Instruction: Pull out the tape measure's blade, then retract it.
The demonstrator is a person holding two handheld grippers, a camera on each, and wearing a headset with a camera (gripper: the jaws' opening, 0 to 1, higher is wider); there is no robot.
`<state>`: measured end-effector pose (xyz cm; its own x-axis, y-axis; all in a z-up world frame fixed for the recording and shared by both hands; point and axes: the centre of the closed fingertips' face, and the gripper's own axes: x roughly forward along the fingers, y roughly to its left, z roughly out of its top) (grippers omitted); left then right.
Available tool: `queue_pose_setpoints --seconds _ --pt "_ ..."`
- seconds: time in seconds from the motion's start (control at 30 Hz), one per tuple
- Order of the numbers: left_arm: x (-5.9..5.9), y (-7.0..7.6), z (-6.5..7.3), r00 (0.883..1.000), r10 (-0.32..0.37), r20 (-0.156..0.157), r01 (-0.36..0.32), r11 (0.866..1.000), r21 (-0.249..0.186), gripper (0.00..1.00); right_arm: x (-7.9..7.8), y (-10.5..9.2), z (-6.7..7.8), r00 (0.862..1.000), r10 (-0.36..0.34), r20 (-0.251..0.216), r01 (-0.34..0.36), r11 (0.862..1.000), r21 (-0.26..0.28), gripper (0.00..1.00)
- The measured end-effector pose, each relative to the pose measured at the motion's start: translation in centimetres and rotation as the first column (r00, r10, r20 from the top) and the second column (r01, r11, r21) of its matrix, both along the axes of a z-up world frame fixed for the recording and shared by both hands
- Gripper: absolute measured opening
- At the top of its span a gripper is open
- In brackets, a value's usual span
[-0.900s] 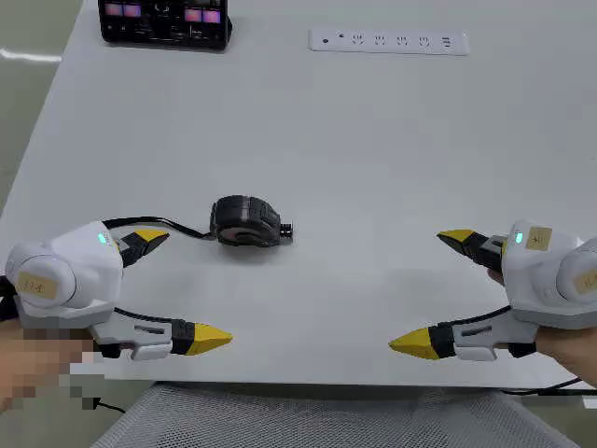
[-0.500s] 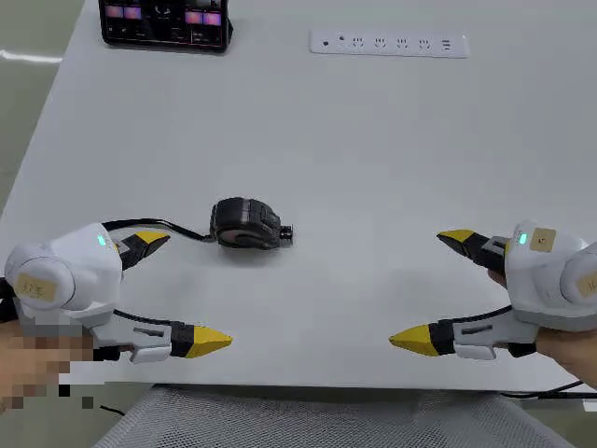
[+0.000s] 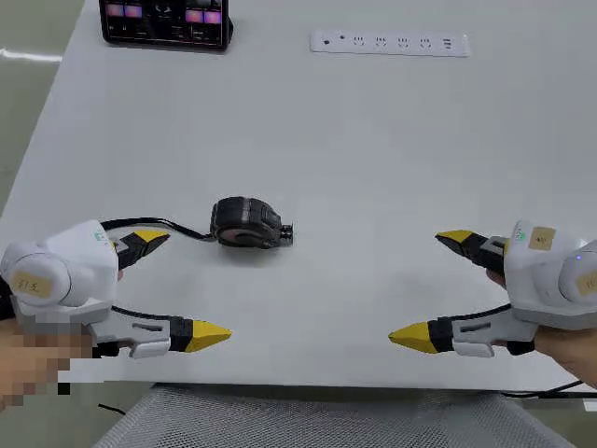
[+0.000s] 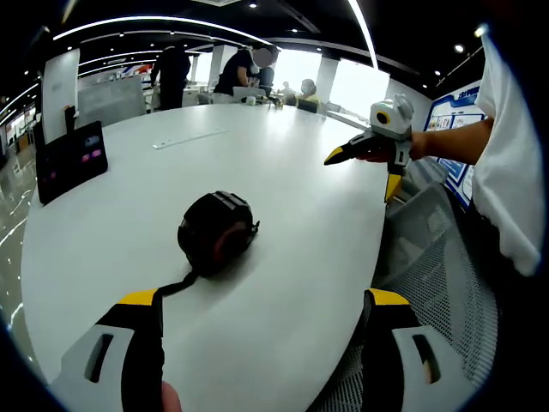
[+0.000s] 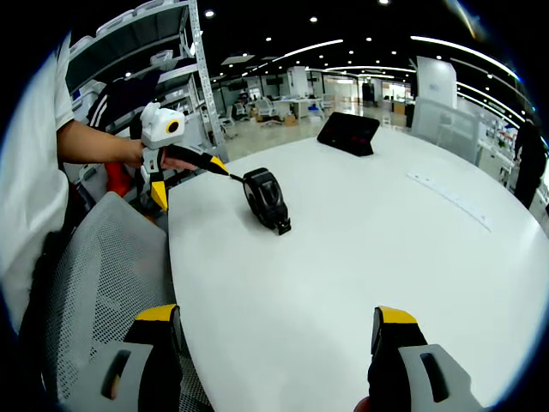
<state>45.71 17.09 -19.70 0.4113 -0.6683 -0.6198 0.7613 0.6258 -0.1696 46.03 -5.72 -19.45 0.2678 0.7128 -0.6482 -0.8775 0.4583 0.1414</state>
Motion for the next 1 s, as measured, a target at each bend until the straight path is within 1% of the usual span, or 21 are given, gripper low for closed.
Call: queue_pose_setpoints --seconds 0.27,0.33,0.57,0.67,1.0 --pt "0.5 -0.1 -0.2 1.000 -0.020 -0.003 0.020 1.000 0.020 0.94 0.5 0.1 -0.2 1.000 0.010 0.008 -0.010 1.000 -0.015 0.92" --pt "0.7 0.0 -0.3 1.000 -0.026 -0.003 0.026 0.999 0.028 0.94 0.6 0.2 -0.2 1.000 0.014 0.007 -0.014 1.000 -0.011 0.92" --pt "1.3 -0.1 -0.9 0.998 -0.054 -0.021 0.055 0.997 0.048 0.96 0.9 0.8 -0.2 0.999 0.041 0.004 -0.041 0.999 -0.003 0.93" --pt "1.5 -0.2 -1.0 0.997 -0.072 -0.024 0.074 0.996 0.058 0.96 1.1 1.0 -0.3 0.999 0.053 0.005 -0.053 0.999 -0.009 0.93" --pt "2.9 -0.1 -1.3 0.993 -0.120 -0.023 0.121 0.988 0.091 0.96 2.1 1.9 -0.4 0.995 0.103 0.014 -0.103 0.994 -0.026 0.93"
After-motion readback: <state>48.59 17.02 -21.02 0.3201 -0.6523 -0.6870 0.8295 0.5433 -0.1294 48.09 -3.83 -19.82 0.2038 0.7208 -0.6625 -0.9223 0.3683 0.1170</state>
